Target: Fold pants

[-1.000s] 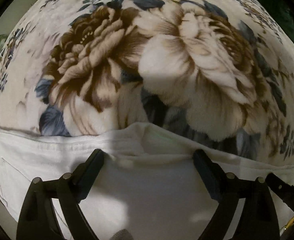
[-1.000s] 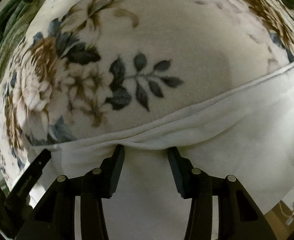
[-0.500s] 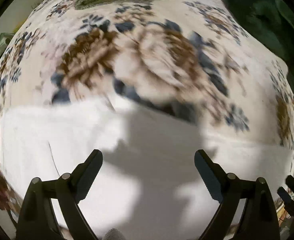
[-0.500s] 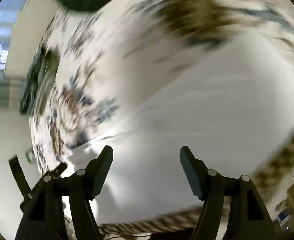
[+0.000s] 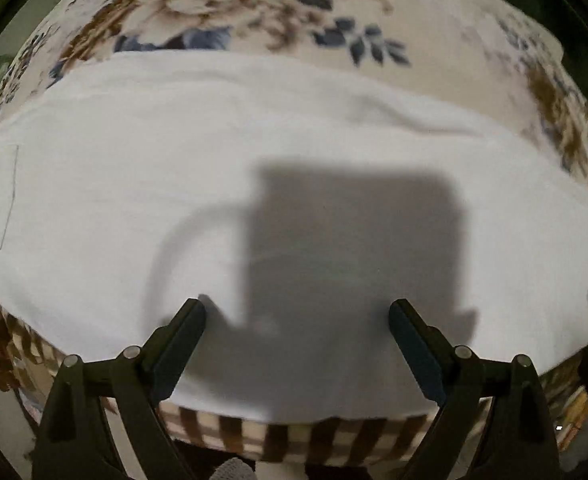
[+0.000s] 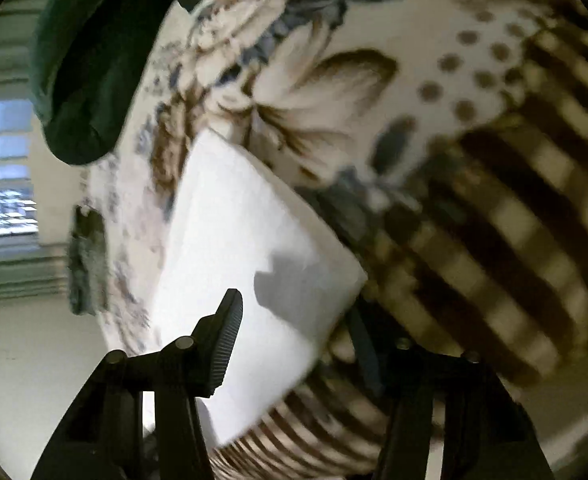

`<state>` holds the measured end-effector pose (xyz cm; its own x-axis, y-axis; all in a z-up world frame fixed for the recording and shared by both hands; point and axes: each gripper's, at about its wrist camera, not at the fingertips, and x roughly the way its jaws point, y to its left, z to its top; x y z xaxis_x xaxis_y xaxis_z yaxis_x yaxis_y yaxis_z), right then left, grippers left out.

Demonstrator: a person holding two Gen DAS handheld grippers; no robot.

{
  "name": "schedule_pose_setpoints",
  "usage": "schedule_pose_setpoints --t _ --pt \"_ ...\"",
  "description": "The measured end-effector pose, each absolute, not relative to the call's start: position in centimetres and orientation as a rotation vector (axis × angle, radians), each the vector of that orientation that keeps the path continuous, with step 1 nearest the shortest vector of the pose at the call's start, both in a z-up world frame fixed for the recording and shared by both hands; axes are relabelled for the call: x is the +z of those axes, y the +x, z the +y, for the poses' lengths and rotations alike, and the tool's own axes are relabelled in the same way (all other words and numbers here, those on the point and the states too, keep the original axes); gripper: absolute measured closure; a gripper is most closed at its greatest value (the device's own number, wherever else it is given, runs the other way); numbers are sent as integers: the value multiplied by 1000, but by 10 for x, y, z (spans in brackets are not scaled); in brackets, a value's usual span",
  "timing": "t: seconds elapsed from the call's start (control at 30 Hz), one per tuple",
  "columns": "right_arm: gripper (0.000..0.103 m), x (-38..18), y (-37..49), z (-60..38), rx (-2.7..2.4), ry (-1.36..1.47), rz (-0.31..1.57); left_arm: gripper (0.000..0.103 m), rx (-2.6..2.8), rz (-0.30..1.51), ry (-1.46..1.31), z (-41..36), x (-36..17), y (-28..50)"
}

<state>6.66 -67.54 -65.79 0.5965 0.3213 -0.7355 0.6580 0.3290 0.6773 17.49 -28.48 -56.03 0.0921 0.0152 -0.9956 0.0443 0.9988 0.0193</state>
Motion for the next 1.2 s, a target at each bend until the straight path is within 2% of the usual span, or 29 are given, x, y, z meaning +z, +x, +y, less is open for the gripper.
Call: schedule_pose_setpoints --t 0.07,0.17,0.23,0.3,0.33,0.37,0.53,0.83,1.0,1.2 --pt "49 -666 76 -668 -243 1307 930 8 -18 1474 61 -287 -568 178" --pt "49 -682 84 -664 -239 1340 915 0 -15 1468 57 -287 -576 184" --pt "50 -683 87 -663 -234 1352 885 0 -18 1474 45 -286 -581 188" --pt "81 -680 94 -660 -226 1346 861 0 -19 1472 34 -284 -585 191" --pt "89 -678 100 -657 -231 1334 865 0 -18 1467 24 -284 -587 192" --pt "91 -673 104 -654 -242 1314 868 0 -14 1452 20 -284 -588 192" --pt "92 -615 121 -630 -246 1168 869 0 -19 1463 21 -282 -579 190" --pt "93 -503 160 -515 -203 909 890 0 79 1298 -31 -210 -491 176" --pt "93 -483 180 -440 -181 848 920 0 139 1240 -63 -137 -462 168" --pt "93 -497 216 -331 -126 764 1005 0 263 1206 -144 -27 -457 163"
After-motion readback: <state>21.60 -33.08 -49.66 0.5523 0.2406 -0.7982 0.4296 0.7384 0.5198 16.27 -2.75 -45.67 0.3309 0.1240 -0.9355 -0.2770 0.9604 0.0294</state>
